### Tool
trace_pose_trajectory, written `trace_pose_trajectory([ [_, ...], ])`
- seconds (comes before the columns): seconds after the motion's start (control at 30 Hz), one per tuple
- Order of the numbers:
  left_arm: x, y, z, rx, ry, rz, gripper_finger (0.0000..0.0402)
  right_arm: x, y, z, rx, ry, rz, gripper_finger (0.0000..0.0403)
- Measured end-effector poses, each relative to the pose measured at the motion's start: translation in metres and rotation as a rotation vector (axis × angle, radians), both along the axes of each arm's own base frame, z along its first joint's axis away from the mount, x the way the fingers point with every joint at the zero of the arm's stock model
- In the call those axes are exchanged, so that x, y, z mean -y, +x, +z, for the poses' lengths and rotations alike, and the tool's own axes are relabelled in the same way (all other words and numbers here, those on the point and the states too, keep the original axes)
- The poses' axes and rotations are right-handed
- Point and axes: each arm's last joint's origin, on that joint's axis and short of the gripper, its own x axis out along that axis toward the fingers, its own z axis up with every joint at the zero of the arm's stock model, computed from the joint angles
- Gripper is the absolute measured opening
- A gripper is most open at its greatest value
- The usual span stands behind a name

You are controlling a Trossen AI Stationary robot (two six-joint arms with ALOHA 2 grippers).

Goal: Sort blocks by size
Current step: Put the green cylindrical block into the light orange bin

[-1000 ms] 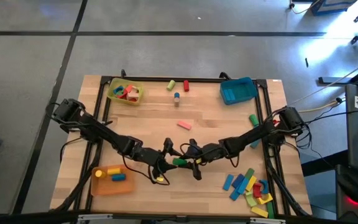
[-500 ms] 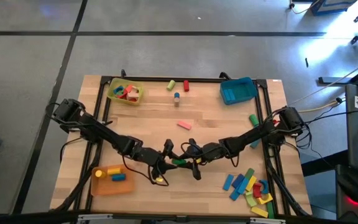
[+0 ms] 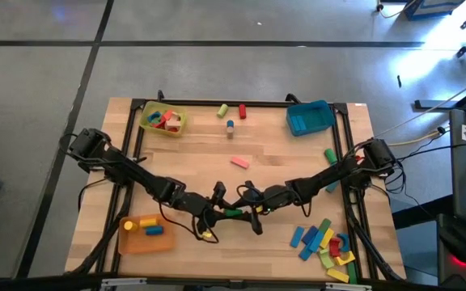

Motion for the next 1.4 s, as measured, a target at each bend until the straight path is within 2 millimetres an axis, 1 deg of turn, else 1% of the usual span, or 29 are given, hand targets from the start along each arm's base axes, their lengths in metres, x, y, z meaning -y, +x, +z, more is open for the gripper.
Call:
trace_pose_trajectory([
  [0.1, 0.000, 0.000, 0.000, 0.000, -0.013, 0.006, 0.0127, 0.000, 0.000, 0.000, -0.001, 0.001, 0.008, 0.0202],
  [0.27, 0.006, -0.003, -0.001, -0.016, -0.034, 0.001, 0.0125, -0.002, -0.003, 0.004, -0.025, 0.030, 0.106, 0.0253],
  [0.43, 0.016, -0.013, -0.004, -0.079, -0.068, 0.007, 0.0129, -0.003, -0.011, 0.013, -0.073, 0.033, 0.138, 0.0283],
  [0.5, 0.019, -0.019, -0.004, -0.123, -0.092, 0.019, 0.0129, -0.003, -0.013, 0.015, -0.088, 0.030, 0.139, 0.0287],
  [0.63, 0.023, -0.034, 0.005, -0.237, -0.187, 0.096, 0.0128, -0.002, -0.015, 0.016, -0.107, 0.025, 0.138, 0.0289],
  [0.7, 0.024, -0.040, 0.015, -0.285, -0.247, 0.152, 0.0129, -0.002, -0.015, 0.016, -0.112, 0.022, 0.135, 0.0289],
  [0.97, 0.029, -0.077, 0.061, -0.475, -0.428, 0.350, 0.0130, 0.001, -0.014, 0.016, -0.100, -0.018, 0.026, 0.0289],
  [1.07, 0.030, -0.092, 0.072, -0.560, -0.515, 0.419, 0.0130, 0.002, -0.014, 0.015, -0.098, -0.026, 0.004, 0.0289],
  [1.2, 0.033, -0.113, 0.080, -0.674, -0.639, 0.495, 0.0131, 0.002, -0.014, 0.015, -0.095, -0.036, -0.024, 0.0289],
  [1.4, 0.041, -0.135, 0.073, -0.796, -0.696, 0.654, 0.0131, 0.003, -0.014, 0.015, -0.094, -0.039, -0.038, 0.0289],
])
